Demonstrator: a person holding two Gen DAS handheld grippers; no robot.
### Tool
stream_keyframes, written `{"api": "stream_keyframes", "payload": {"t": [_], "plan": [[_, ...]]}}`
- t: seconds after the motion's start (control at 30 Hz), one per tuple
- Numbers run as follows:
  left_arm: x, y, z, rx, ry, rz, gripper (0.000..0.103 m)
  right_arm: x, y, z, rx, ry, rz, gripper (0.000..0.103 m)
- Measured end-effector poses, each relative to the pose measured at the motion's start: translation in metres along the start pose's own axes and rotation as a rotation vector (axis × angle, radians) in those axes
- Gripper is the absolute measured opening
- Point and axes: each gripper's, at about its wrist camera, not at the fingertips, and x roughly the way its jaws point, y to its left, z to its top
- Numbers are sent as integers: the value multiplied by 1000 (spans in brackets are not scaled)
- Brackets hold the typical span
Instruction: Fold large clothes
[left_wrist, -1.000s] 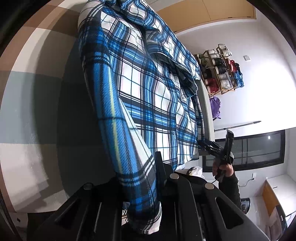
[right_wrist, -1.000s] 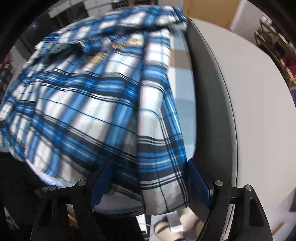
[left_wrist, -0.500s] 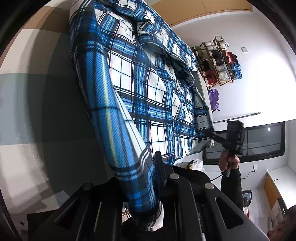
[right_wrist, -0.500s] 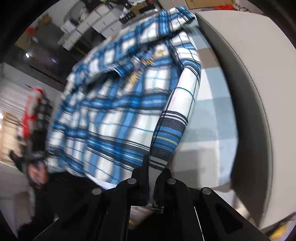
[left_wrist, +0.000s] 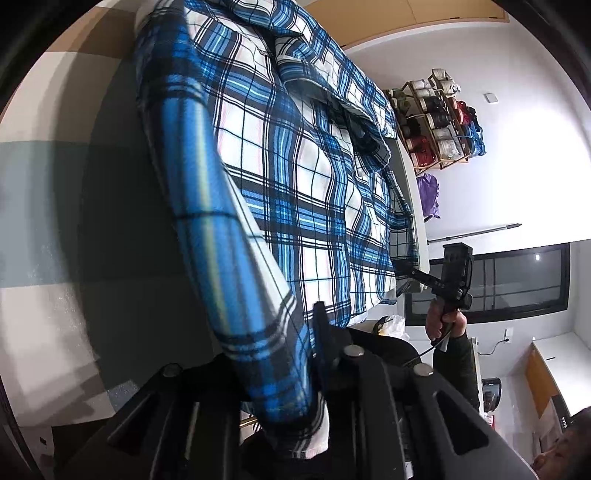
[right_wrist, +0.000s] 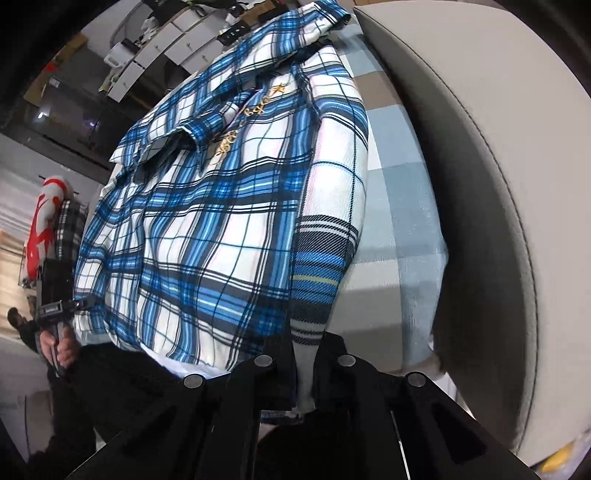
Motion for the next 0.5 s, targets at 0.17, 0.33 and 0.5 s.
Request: {"api": "stream_keyframes", "payload": {"t": [0.17,0.33,0.5], "plan": [[0,-2,-3,13,8,40,30,1,-9,1,32,-17,23,11],[3,3,-2,-3,35,36,30,-3,-15,2,52,-50,55,17],[-6,-2,-5,27,-9,74,8,-7,-19,-1,81,-63,80,2]]}}
